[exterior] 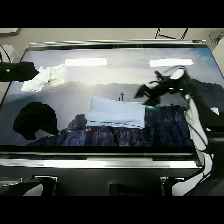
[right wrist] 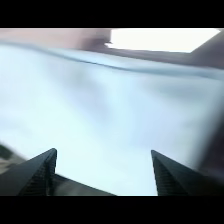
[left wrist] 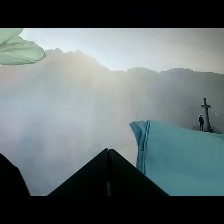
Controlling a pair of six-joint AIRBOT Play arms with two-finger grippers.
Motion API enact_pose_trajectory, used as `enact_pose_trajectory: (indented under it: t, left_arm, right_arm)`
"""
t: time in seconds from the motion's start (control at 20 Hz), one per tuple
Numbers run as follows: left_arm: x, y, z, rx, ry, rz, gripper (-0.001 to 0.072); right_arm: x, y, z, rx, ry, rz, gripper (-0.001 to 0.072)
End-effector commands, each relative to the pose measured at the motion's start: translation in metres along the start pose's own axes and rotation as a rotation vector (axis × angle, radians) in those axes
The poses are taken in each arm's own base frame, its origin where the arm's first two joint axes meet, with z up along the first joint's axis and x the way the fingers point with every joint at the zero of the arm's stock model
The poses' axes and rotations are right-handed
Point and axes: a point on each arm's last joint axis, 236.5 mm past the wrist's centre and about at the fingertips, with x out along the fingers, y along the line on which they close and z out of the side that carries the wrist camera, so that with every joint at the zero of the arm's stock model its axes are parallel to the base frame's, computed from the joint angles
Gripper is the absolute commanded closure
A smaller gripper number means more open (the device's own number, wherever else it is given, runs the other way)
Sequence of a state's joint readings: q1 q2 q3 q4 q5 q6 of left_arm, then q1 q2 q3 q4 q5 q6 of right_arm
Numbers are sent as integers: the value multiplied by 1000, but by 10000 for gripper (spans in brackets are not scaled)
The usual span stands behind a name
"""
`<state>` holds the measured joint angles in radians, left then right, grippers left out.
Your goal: Fold the clothes and pants, and hang the long-sleeved shirts on hangers.
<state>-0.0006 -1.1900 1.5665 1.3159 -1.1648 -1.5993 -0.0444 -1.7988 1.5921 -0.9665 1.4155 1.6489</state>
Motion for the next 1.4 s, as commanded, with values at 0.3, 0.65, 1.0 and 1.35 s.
enact_pose_trajectory:
  t: [0.3,0.65,1.0,1.35]
  left_arm:
    - [-1,-10,-2,-1,6,-30,689]
    - [1,-23,-5,22,14,-51,689]
    - [1,-25,-6,24,15,-54,689]
    - [1,-25,-5,28,14,-54,689]
  right_arm:
    - [68,-23,-41,122,87,230,93]
    - [-6,36,-9,-81,-27,438,664]
    - [-208,-30,25,-50,-425,189,664]
    - [-360,-137,-2,263,-830,102,664]
